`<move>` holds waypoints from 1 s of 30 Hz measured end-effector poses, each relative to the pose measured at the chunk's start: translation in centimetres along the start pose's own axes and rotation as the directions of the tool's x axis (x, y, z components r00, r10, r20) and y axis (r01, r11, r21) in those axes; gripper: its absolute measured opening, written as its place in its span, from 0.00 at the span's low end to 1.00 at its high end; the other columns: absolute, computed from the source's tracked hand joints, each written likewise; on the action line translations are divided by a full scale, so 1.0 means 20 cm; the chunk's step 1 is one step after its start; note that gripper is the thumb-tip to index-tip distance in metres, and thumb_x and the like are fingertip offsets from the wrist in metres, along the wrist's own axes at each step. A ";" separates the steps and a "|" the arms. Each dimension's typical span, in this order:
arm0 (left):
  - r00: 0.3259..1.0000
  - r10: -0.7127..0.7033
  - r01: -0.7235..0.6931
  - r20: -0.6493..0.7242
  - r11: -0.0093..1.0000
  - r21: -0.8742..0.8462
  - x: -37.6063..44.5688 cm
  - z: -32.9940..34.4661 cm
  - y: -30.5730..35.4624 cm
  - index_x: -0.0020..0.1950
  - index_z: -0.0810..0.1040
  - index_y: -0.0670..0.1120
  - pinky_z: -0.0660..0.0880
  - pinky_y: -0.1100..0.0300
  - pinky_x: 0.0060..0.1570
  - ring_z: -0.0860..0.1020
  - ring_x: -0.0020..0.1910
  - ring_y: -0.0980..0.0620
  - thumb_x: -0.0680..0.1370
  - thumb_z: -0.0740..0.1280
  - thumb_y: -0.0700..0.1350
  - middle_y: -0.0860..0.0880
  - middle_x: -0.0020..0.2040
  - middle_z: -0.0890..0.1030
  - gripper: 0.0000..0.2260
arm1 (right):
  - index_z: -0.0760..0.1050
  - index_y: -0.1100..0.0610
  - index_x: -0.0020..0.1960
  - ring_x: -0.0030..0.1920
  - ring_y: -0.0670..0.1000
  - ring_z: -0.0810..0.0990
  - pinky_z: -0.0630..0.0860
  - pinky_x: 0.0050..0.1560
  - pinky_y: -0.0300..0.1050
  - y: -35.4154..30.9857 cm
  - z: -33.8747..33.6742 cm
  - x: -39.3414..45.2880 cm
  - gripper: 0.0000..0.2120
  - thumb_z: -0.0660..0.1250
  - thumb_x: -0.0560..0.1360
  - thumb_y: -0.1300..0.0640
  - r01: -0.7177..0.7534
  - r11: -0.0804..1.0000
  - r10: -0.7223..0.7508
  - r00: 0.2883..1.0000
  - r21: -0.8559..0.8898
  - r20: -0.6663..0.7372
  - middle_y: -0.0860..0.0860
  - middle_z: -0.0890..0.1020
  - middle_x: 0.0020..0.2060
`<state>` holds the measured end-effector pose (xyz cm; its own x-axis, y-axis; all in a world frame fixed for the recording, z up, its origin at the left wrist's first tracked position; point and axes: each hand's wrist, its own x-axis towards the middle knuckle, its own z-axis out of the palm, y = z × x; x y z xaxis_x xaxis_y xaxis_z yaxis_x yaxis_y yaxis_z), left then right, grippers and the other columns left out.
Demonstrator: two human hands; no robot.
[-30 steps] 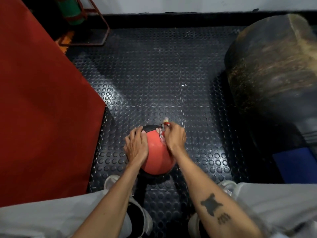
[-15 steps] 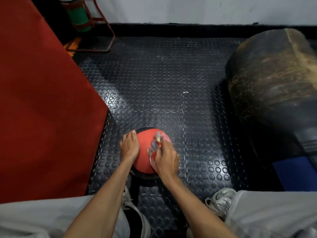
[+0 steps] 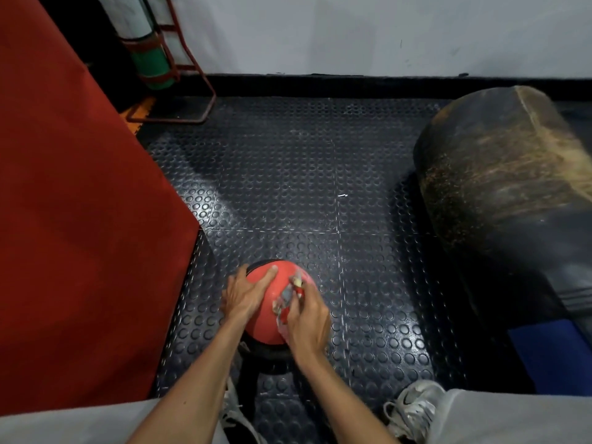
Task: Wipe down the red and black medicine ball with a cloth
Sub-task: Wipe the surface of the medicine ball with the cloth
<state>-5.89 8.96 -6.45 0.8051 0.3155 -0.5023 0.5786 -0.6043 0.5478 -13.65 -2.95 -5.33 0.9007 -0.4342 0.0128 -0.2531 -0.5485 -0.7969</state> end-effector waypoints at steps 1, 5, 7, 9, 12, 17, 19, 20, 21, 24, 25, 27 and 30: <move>1.000 -0.002 0.002 -0.012 1.000 0.003 -0.02 0.01 0.01 0.78 0.60 0.55 0.58 0.38 0.73 0.59 0.75 0.36 0.64 0.61 0.79 0.43 0.78 0.61 0.48 | 0.78 0.50 0.60 0.44 0.56 0.82 0.78 0.42 0.50 0.00 0.01 0.09 0.13 0.60 0.79 0.50 -0.037 0.999 0.037 0.999 0.021 0.015 0.53 0.85 0.47; 0.997 -0.062 0.061 -0.040 0.998 -0.009 -0.07 0.03 0.07 0.78 0.60 0.53 0.57 0.38 0.71 0.57 0.75 0.34 0.70 0.63 0.74 0.43 0.78 0.58 0.42 | 0.81 0.55 0.54 0.45 0.58 0.83 0.73 0.41 0.46 0.00 0.01 0.25 0.09 0.64 0.80 0.55 -0.169 0.986 0.169 0.985 0.008 -0.027 0.55 0.85 0.45; 0.996 -0.082 0.081 -0.034 0.996 -0.024 -0.05 0.01 0.08 0.78 0.61 0.53 0.58 0.39 0.72 0.58 0.75 0.34 0.69 0.64 0.74 0.42 0.78 0.60 0.42 | 0.80 0.54 0.57 0.44 0.57 0.82 0.74 0.41 0.47 -0.01 0.03 0.10 0.09 0.64 0.79 0.56 -0.086 0.996 0.086 0.995 0.019 -0.045 0.54 0.85 0.46; 0.997 -0.071 0.071 -0.018 0.997 -0.023 -0.02 -0.01 0.06 0.78 0.61 0.54 0.59 0.39 0.72 0.59 0.75 0.35 0.68 0.63 0.75 0.42 0.78 0.61 0.44 | 0.79 0.53 0.60 0.43 0.57 0.83 0.77 0.41 0.49 0.00 0.01 0.00 0.11 0.64 0.79 0.56 0.024 1.000 -0.024 1.000 0.020 0.012 0.53 0.85 0.48; 0.998 -0.058 0.058 -0.013 0.998 -0.032 -0.04 0.00 0.01 0.78 0.60 0.55 0.58 0.39 0.73 0.57 0.76 0.36 0.68 0.62 0.76 0.43 0.79 0.59 0.44 | 0.79 0.52 0.59 0.44 0.58 0.83 0.80 0.44 0.54 0.06 0.00 0.22 0.11 0.63 0.80 0.55 -0.057 0.997 0.060 0.995 -0.045 0.083 0.55 0.85 0.46; 0.996 -0.084 0.083 -0.031 0.995 -0.053 -0.03 -0.01 0.05 0.77 0.61 0.53 0.60 0.39 0.71 0.59 0.75 0.35 0.69 0.63 0.74 0.43 0.77 0.61 0.42 | 0.79 0.51 0.60 0.42 0.56 0.82 0.76 0.40 0.48 0.03 0.02 0.05 0.18 0.56 0.78 0.47 -0.046 0.998 0.049 0.997 0.039 -0.059 0.54 0.84 0.45; 0.997 -0.077 0.077 -0.007 0.995 -0.058 0.01 -0.02 0.05 0.77 0.62 0.54 0.60 0.39 0.72 0.60 0.75 0.36 0.67 0.62 0.76 0.43 0.77 0.62 0.44 | 0.77 0.49 0.60 0.42 0.55 0.82 0.76 0.39 0.48 0.00 0.01 -0.12 0.17 0.55 0.77 0.46 0.040 0.997 -0.038 0.999 0.068 -0.031 0.53 0.84 0.46; 0.997 -0.077 0.076 0.000 0.995 -0.062 0.02 -0.02 0.04 0.77 0.62 0.54 0.60 0.39 0.72 0.60 0.75 0.36 0.66 0.62 0.77 0.42 0.77 0.62 0.45 | 0.77 0.48 0.59 0.41 0.55 0.82 0.77 0.39 0.49 0.01 0.01 -0.09 0.15 0.57 0.78 0.48 0.045 0.997 -0.044 0.999 0.069 -0.025 0.52 0.85 0.45; 0.997 -0.079 0.079 -0.006 0.995 -0.066 0.01 -0.02 0.03 0.77 0.62 0.54 0.59 0.39 0.72 0.59 0.75 0.36 0.65 0.61 0.77 0.42 0.77 0.61 0.46 | 0.78 0.49 0.58 0.40 0.55 0.82 0.77 0.39 0.49 0.01 0.02 0.00 0.13 0.59 0.79 0.50 0.012 0.998 -0.011 1.000 0.069 -0.018 0.52 0.85 0.44; 0.993 -0.109 0.105 -0.036 0.989 -0.103 -0.03 0.01 0.02 0.78 0.60 0.53 0.59 0.35 0.71 0.57 0.76 0.35 0.69 0.62 0.75 0.43 0.78 0.59 0.44 | 0.81 0.53 0.54 0.44 0.58 0.84 0.79 0.44 0.51 0.06 0.04 0.31 0.09 0.65 0.79 0.53 -0.187 0.982 0.187 0.982 0.016 -0.023 0.55 0.85 0.44; 0.992 -0.120 0.113 -0.045 0.986 -0.124 -0.04 0.00 0.02 0.78 0.61 0.53 0.59 0.35 0.71 0.58 0.76 0.35 0.68 0.62 0.76 0.42 0.78 0.60 0.44 | 0.81 0.53 0.54 0.44 0.57 0.83 0.78 0.44 0.50 0.05 0.06 0.31 0.08 0.65 0.79 0.54 -0.198 0.980 0.198 0.979 0.016 -0.045 0.54 0.85 0.44; 0.989 -0.138 0.129 -0.046 0.979 -0.159 -0.02 -0.02 0.01 0.76 0.63 0.53 0.62 0.37 0.70 0.61 0.74 0.37 0.64 0.60 0.78 0.41 0.76 0.63 0.47 | 0.80 0.50 0.56 0.45 0.54 0.82 0.76 0.43 0.47 0.02 0.11 0.12 0.10 0.62 0.79 0.53 -0.112 0.992 0.116 0.990 0.056 -0.077 0.51 0.84 0.45; 0.993 -0.111 0.105 -0.025 0.977 -0.184 0.02 -0.06 -0.04 0.75 0.66 0.52 0.65 0.42 0.69 0.67 0.71 0.39 0.64 0.61 0.77 0.41 0.73 0.68 0.45 | 0.79 0.51 0.55 0.43 0.52 0.80 0.76 0.40 0.47 0.01 0.08 -0.14 0.11 0.61 0.77 0.53 0.035 0.998 -0.036 0.999 0.055 0.017 0.49 0.83 0.45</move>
<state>-5.80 10.41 -6.27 0.7388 0.3989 -0.5432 0.6739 -0.4233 0.6056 -15.64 -0.73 -6.46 0.9151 -0.4019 0.0317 -0.2012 -0.5234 -0.8280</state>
